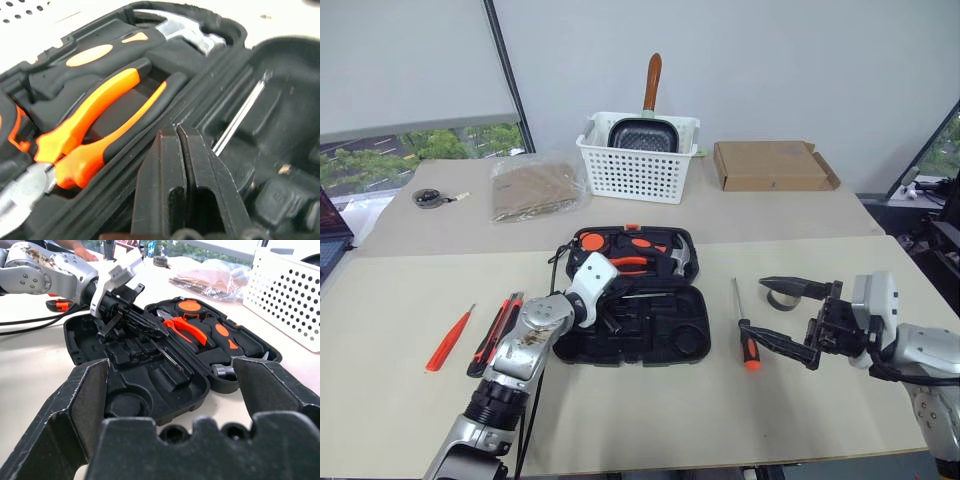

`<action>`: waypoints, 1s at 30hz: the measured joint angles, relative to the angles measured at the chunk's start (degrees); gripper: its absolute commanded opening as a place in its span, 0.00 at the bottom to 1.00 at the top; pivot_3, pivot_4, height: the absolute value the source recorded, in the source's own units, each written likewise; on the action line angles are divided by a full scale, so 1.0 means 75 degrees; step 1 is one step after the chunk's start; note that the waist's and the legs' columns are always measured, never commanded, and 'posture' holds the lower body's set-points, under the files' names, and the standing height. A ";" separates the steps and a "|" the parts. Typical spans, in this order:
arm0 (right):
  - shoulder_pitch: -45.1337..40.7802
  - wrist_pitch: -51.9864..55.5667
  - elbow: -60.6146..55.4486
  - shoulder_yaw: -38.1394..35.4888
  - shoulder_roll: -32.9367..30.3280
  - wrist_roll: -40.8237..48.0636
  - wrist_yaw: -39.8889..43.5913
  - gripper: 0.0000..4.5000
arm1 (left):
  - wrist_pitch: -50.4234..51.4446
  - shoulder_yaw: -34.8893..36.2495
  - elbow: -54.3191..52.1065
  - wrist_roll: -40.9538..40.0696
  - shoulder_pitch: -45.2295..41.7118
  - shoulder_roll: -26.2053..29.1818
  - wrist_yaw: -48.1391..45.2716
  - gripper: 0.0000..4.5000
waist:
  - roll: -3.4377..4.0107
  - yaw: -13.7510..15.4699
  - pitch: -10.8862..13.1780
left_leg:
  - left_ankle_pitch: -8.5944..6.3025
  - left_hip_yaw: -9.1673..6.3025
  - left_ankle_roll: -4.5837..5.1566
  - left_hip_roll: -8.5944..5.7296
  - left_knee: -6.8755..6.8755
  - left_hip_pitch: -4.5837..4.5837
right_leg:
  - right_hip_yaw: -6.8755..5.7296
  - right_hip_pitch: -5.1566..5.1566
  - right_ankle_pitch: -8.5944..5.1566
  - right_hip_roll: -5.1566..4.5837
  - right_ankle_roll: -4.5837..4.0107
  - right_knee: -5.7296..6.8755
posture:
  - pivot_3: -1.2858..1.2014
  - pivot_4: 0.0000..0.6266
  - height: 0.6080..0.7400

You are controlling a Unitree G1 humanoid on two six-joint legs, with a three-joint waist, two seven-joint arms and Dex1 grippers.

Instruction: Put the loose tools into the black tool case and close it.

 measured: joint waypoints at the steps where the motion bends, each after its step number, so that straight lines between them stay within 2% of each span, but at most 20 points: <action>1: -0.0017 -0.0001 0.0013 0.0005 0.0000 -0.0001 0.0000 1.00 | 0.0043 0.0106 0.0006 -0.0145 -0.0001 -0.0031 -0.0020 0.02 | -0.0002 0.0002 0.0004 | 0.0003 0.0001 0.0001 0.0000 0.0001 -0.0013 | 0.0003 -0.0012 0.0000 0.0005 0.0000 0.0000 | 0.52 0.24 0.70; 4: -0.0041 -0.0007 0.0027 0.0008 0.0000 -0.0001 0.0001 1.00 | 0.0015 0.0274 0.0023 -0.0409 -0.0014 0.0045 -0.0219 0.02 | -0.0063 -0.0004 0.0041 | 0.0005 0.0001 -0.0002 0.0001 0.0001 -0.0052 | -0.0002 -0.0041 0.0001 0.0016 -0.0003 -0.0009 | 0.52 0.24 0.70; 15: 0.0120 -0.0004 0.0004 0.0141 -0.0007 -0.0281 -0.0115 1.00 | -0.0167 0.0033 -0.0140 -0.0431 -0.0070 0.0447 -0.0893 0.02 | -0.0072 0.0069 0.0050 | -0.0010 -0.0001 0.0021 -0.0003 0.0003 -0.0083 | -0.0012 -0.0044 0.0003 0.0008 -0.0004 -0.0049 | 0.52 0.24 0.70; 22: 0.1001 0.0932 -0.0378 0.0247 -0.0050 -0.1150 -0.1467 1.00 | -0.0338 0.0222 -0.0229 -0.0778 -0.0071 0.0673 -0.1392 0.02 | -0.0069 0.0172 0.0053 | -0.0012 -0.0002 0.0021 -0.0003 0.0013 -0.0106 | -0.0020 -0.0050 0.0008 0.0009 -0.0009 -0.0063 | 0.52 0.24 0.70; 30: 0.1391 0.2857 -0.1303 0.0154 0.0230 -0.1395 -0.3253 1.00 | -0.0282 0.1100 -0.0874 -0.1838 -0.0252 0.1513 -0.2381 0.02 | -0.0063 0.0175 0.0058 | -0.0010 -0.0013 0.0019 -0.0002 0.0025 -0.0107 | -0.0019 -0.0049 0.0013 0.0016 -0.0001 -0.0056 | 0.52 0.24 0.70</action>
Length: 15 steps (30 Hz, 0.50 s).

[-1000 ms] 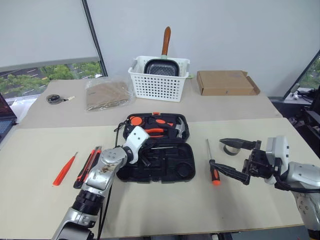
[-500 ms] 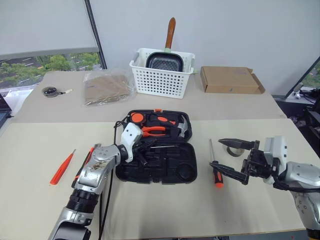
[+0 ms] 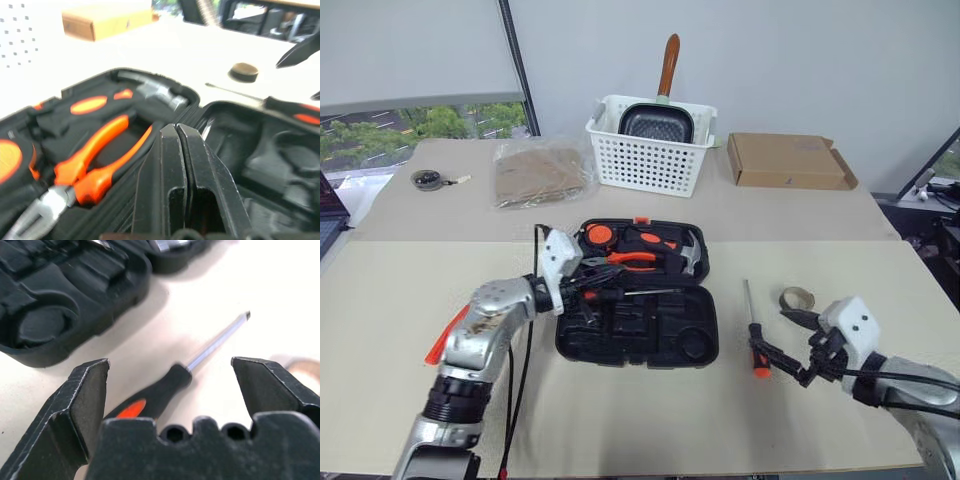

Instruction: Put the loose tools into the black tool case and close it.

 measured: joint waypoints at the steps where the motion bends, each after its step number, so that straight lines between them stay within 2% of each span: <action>1: -0.0015 0.0244 -0.0075 0.0001 0.0030 0.0010 -0.0145 1.00 | 0.0026 0.0094 -0.0048 -0.0121 -0.0060 0.0103 -0.0087 0.02 | 0.0000 -0.0001 0.0000 | 0.0000 -0.0001 0.0001 -0.0001 0.0001 0.0001 | 0.0001 0.0001 0.0000 0.0001 0.0001 0.0001 | 0.52 0.24 0.70; 5: -0.0086 0.1289 -0.0312 0.0062 0.0157 0.0167 -0.0677 1.00 | 0.0195 0.0343 -0.0157 -0.0456 -0.0116 0.0800 -0.0632 0.02 | 0.0001 -0.0008 0.0001 | -0.0001 -0.0002 0.0001 -0.0002 -0.0001 -0.0004 | 0.0001 -0.0001 0.0000 0.0009 0.0001 -0.0003 | 0.52 0.24 0.70; 12: -0.0355 0.2009 -0.0418 0.0176 0.0253 0.0278 -0.1101 1.00 | 0.0192 0.0721 0.0202 -0.0594 -0.0215 0.1312 -0.0965 0.02 | -0.0001 -0.0003 0.0004 | -0.0002 -0.0002 0.0003 -0.0008 0.0000 -0.0010 | 0.0002 0.0001 0.0001 0.0014 0.0002 -0.0010 | 0.52 0.24 0.70; 15: -0.0658 0.2705 -0.0572 0.0182 0.0599 0.0428 -0.1528 1.00 | 0.0410 0.0968 0.0098 -0.1037 -0.0041 0.1669 -0.1459 0.02 | -0.0005 -0.0012 0.0006 | 0.0001 -0.0003 -0.0002 -0.0008 0.0001 -0.0012 | 0.0004 -0.0002 0.0001 0.0017 0.0002 -0.0011 | 0.52 0.24 0.70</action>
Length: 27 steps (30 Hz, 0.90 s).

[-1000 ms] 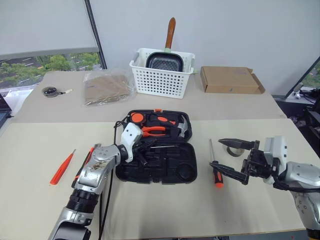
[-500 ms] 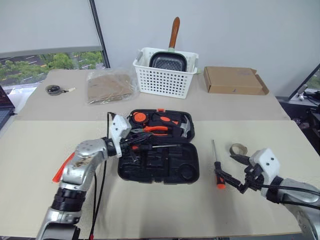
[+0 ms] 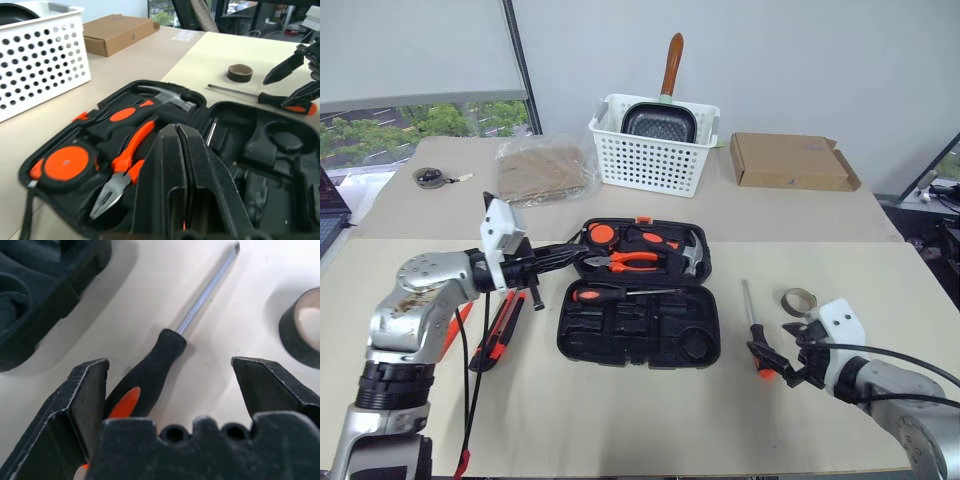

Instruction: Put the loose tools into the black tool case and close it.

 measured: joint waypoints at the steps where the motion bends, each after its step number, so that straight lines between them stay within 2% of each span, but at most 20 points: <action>1: -0.0038 0.0170 -0.0058 -0.0004 0.0148 0.0078 -0.0109 1.00 | 0.0115 0.0036 -0.0034 -0.0130 0.0082 0.0169 -0.0157 0.02 | 0.0000 -0.0017 0.0000 | 0.0001 0.0000 -0.0004 0.0003 -0.0001 0.0001 | 0.0001 -0.0001 0.0000 0.0003 0.0000 0.0000 | 0.52 0.24 0.70; 4: -0.0223 0.0809 -0.0206 0.0050 0.0518 0.0270 -0.0453 1.00 | 0.0494 0.0213 -0.0206 -0.0587 0.0310 0.0563 -0.0634 0.02 | 0.0005 -0.0058 0.0003 | 0.0006 -0.0002 -0.0013 0.0004 -0.0002 -0.0004 | 0.0000 -0.0007 -0.0001 0.0005 -0.0001 0.0003 | 0.52 0.24 0.70; 10: -0.0465 0.1488 -0.0473 0.0288 0.0565 0.0306 -0.0933 1.00 | 0.1119 0.0246 -0.1014 -0.1265 0.0755 0.1308 -0.1587 0.02 | 0.0009 -0.0084 0.0006 | 0.0005 -0.0009 -0.0012 -0.0001 0.0000 -0.0003 | 0.0005 -0.0002 -0.0001 0.0007 0.0000 0.0001 | 0.52 0.24 0.70; 13: -0.0497 0.1520 -0.0532 0.0480 0.0464 0.0140 -0.1051 1.00 | 0.1282 -0.0042 -0.1294 -0.1319 0.0621 0.1377 -0.1637 0.16 | 0.0009 -0.0077 0.0006 | 0.0006 -0.0015 -0.0013 -0.0004 0.0000 0.0001 | 0.0007 0.0004 -0.0001 0.0011 0.0000 0.0003 | 0.52 0.24 0.70; 16: -0.0526 0.1542 -0.0535 0.0527 0.0438 0.0091 -0.1082 1.00 | 0.1235 -0.0389 -0.1468 -0.1062 0.0316 0.1399 -0.1540 0.42 | 0.0006 -0.0083 0.0005 | 0.0010 -0.0021 -0.0018 -0.0005 0.0000 0.0000 | 0.0013 0.0006 -0.0001 0.0024 0.0000 0.0004 | 0.52 0.24 0.70; 17: -0.0543 0.1555 -0.0535 0.0533 0.0438 0.0089 -0.1087 1.00 | 0.1203 -0.0508 -0.1512 -0.0969 0.0268 0.1456 -0.1547 0.46 | 0.0006 -0.0088 0.0005 | 0.0010 -0.0021 -0.0018 -0.0006 0.0000 0.0000 | 0.0014 0.0006 -0.0001 0.0026 0.0000 0.0004 | 0.52 0.24 0.70; 21: -0.0577 0.1619 -0.0556 0.0555 0.0438 0.0075 -0.1154 1.00 | 0.1003 -0.0928 -0.1611 -0.0623 0.0101 0.1751 -0.1886 0.81 | 0.0006 -0.0113 0.0005 | 0.0014 -0.0021 -0.0024 -0.0005 -0.0001 -0.0002 | 0.0016 0.0004 -0.0002 0.0032 -0.0001 0.0004 | 0.52 0.24 0.70; 24: -0.0618 0.1717 -0.0587 0.0567 0.0507 0.0041 -0.1297 0.83 | 0.1005 -0.0958 -0.1692 -0.0608 0.0048 0.1894 -0.2066 1.00 | 0.0006 -0.0115 0.0005 | 0.0013 -0.0021 -0.0024 -0.0006 0.0000 -0.0002 | 0.0017 0.0005 -0.0002 0.0031 0.0000 0.0003 | 0.52 0.24 0.70; 27: -0.0684 0.1798 -0.0586 0.0570 0.0546 -0.0008 -0.1426 0.61 | 0.1007 -0.0967 -0.1787 -0.0606 0.0030 0.1966 -0.2205 1.00 | 0.0007 -0.0118 0.0005 | 0.0013 -0.0021 -0.0023 -0.0007 0.0000 -0.0003 | 0.0019 0.0004 -0.0002 0.0031 0.0000 0.0003 | 0.52 0.24 0.70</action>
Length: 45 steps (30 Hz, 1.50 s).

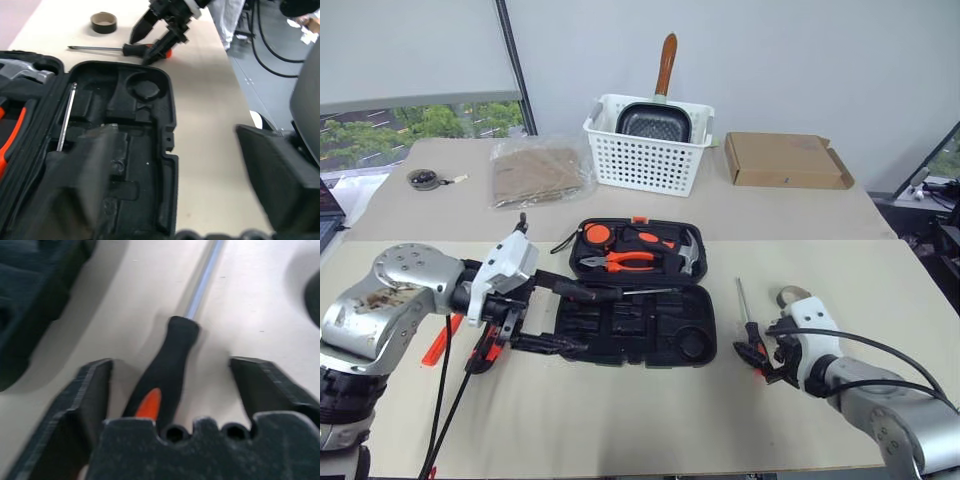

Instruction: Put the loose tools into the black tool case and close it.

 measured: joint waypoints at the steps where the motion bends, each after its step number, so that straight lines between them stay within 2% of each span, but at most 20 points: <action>1: -0.0030 0.0040 0.0000 0.0000 0.0000 0.0000 -0.0009 0.54 | -0.0002 -0.0001 0.0000 0.0004 0.0000 0.0002 -0.0020 1.00 | 0.0000 -0.0007 0.0000 | 0.0000 0.0000 0.0000 0.0000 0.0000 0.0000 | 0.0000 -0.0001 0.0000 0.0001 0.0000 0.0000 | 0.52 0.24 0.70; 4: -0.0226 0.0272 0.0011 -0.0031 0.0168 0.0032 -0.0086 0.28 | -0.0033 -0.0009 -0.0003 0.0015 0.0001 0.0002 -0.0095 1.00 | 0.0000 -0.0042 0.0000 | 0.0001 -0.0002 -0.0002 0.0002 0.0000 0.0000 | -0.0001 -0.0001 0.0000 0.0003 0.0000 0.0004 | 0.52 0.24 0.70; 5: -0.0287 0.0337 0.0016 -0.0056 0.0276 0.0038 -0.0133 0.21 | -0.0033 -0.0009 -0.0004 0.0014 0.0001 0.0002 -0.0101 1.00 | 0.0000 -0.0050 0.0000 | 0.0003 -0.0002 -0.0004 0.0002 0.0000 0.0000 | -0.0001 -0.0001 0.0000 0.0004 0.0000 0.0005 | 0.52 0.24 0.70; 6: -0.0445 0.0466 0.0049 -0.0077 0.0396 0.0034 -0.0198 0.20 | -0.0033 -0.0009 -0.0007 0.0013 0.0001 -0.0001 -0.0103 1.00 | 0.0001 -0.0057 0.0001 | 0.0005 -0.0002 -0.0006 0.0001 0.0000 -0.0001 | 0.0000 -0.0003 0.0000 0.0004 0.0000 0.0008 | 0.52 0.24 0.70; 12: -0.1382 0.0543 0.0329 -0.0418 0.0458 -0.0085 -0.0453 0.20 | -0.0013 0.0096 -0.0059 -0.0116 0.0143 -0.0125 0.0190 1.00 | 0.0004 -0.0074 0.0002 | 0.0009 0.0001 -0.0012 -0.0002 0.0002 0.0000 | 0.0006 -0.0007 0.0000 0.0003 0.0000 0.0015 | 0.52 0.24 0.70; 14: -0.1834 0.0218 0.0517 -0.0367 -0.0014 -0.0150 -0.0153 0.20 | -0.0011 0.0367 -0.0112 -0.0147 0.0409 -0.0229 0.0493 1.00 | 0.0022 -0.0092 0.0014 | 0.0011 0.0005 -0.0015 -0.0005 0.0002 0.0001 | 0.0011 -0.0009 0.0000 0.0003 0.0000 0.0016 | 0.52 0.24 0.70; 18: -0.2373 -0.1393 0.0719 0.0139 -0.0994 -0.0220 0.1331 0.20 | 0.0017 0.1052 -0.0096 -0.0152 0.1009 -0.0301 0.1126 1.00 | 0.0024 -0.0090 0.0018 | 0.0022 -0.0002 -0.0036 0.0005 -0.0005 0.0006 | 0.0006 -0.0007 -0.0005 0.0021 -0.0004 0.0011 | 0.52 0.24 0.70; 19: -0.2537 -0.2077 0.0947 0.0572 -0.1133 -0.0298 0.1904 0.20 | 0.0013 0.1317 -0.0062 -0.0149 0.1241 -0.0310 0.1278 1.00 | 0.0023 -0.0116 0.0018 | 0.0022 0.0000 -0.0036 0.0009 -0.0004 0.0009 | 0.0008 -0.0005 -0.0006 0.0027 -0.0004 0.0011 | 0.52 0.24 0.70; 21: -0.2618 -0.2521 0.1073 0.0863 -0.1183 -0.0369 0.2315 0.20 | 0.0013 0.1438 0.0003 -0.0141 0.1340 -0.0312 0.1383 1.00 | 0.0022 -0.0114 0.0020 | 0.0022 -0.0001 -0.0034 0.0009 -0.0004 0.0007 | 0.0007 -0.0005 -0.0006 0.0025 -0.0004 0.0013 | 0.52 0.24 0.70; 23: -0.3092 -0.3853 0.1765 0.1861 -0.1368 -0.0742 0.3514 0.20 | 0.0009 0.1886 0.0024 -0.0132 0.1829 -0.0303 0.1569 1.00 | 0.0020 -0.0143 0.0027 | 0.0020 0.0010 -0.0030 0.0006 0.0001 0.0016 | 0.0015 -0.0002 -0.0005 0.0017 -0.0002 0.0016 | 0.52 0.24 0.70; 26: -0.4022 -0.5901 0.3190 0.3064 -0.1350 -0.1571 0.4962 0.20 | 0.0090 0.2391 -0.0106 -0.0163 0.2495 -0.0287 0.1639 1.00 | 0.0012 -0.0178 0.0035 | 0.0008 0.0010 -0.0008 0.0004 0.0014 0.0021 | 0.0017 0.0002 -0.0003 0.0009 0.0002 0.0026 | 0.52 0.24 0.70; 31: -0.5036 -0.7666 0.5221 0.4030 -0.1002 -0.2331 0.6392 0.20 | 0.0385 0.3049 -0.0789 -0.0489 0.3173 -0.0274 0.1845 1.00 | 0.0006 -0.0121 0.0044 | 0.0041 0.0005 -0.0060 0.0004 0.0016 0.0019 | 0.0008 -0.0002 -0.0009 -0.0005 -0.0012 0.0050 | 0.52 0.24 0.70; 34: -0.5322 -0.8230 0.6025 0.4319 -0.0880 -0.2627 0.6943 0.20 | 0.0570 0.3424 -0.1129 -0.0658 0.3623 -0.0275 0.2026 1.00 | 0.0007 -0.0104 0.0044 | 0.0045 0.0006 -0.0068 0.0004 0.0015 0.0018 | 0.0005 -0.0004 -0.0010 -0.0009 -0.0023 0.0058 | 0.52 0.24 0.70; 40: -0.5638 -0.8240 0.6566 0.4375 -0.0370 -0.2832 0.7248 0.20 | 0.0653 0.3833 -0.1534 -0.0835 0.4028 -0.0276 0.2250 1.00 | 0.0009 -0.0104 0.0045 | 0.0052 0.0003 -0.0080 0.0005 0.0016 0.0025 | 0.0002 -0.0003 -0.0009 -0.0013 -0.0025 0.0069 | 0.52 0.24 0.70; 42: -0.5638 -0.8171 0.6636 0.4385 -0.0270 -0.2872 0.7278 0.42 | 0.0706 0.3909 -0.1544 -0.0899 0.4056 -0.0276 0.2326 1.00 | 0.0010 -0.0093 0.0046 | 0.0054 0.0002 -0.0083 0.0006 0.0016 0.0026 | 0.0003 -0.0004 -0.0009 -0.0013 -0.0026 0.0074 | 0.52 0.24 0.70; 45: -0.5638 -0.8029 0.6637 0.4382 -0.0123 -0.2873 0.7281 0.61 | 0.0766 0.3914 -0.1552 -0.0949 0.4054 -0.0275 0.2372 1.00 | 0.0010 -0.0100 0.0046 | 0.0055 0.0001 -0.0086 0.0006 0.0016 0.0030 | 0.0005 -0.0005 -0.0009 -0.0011 -0.0026 0.0080 | 0.52 0.24 0.70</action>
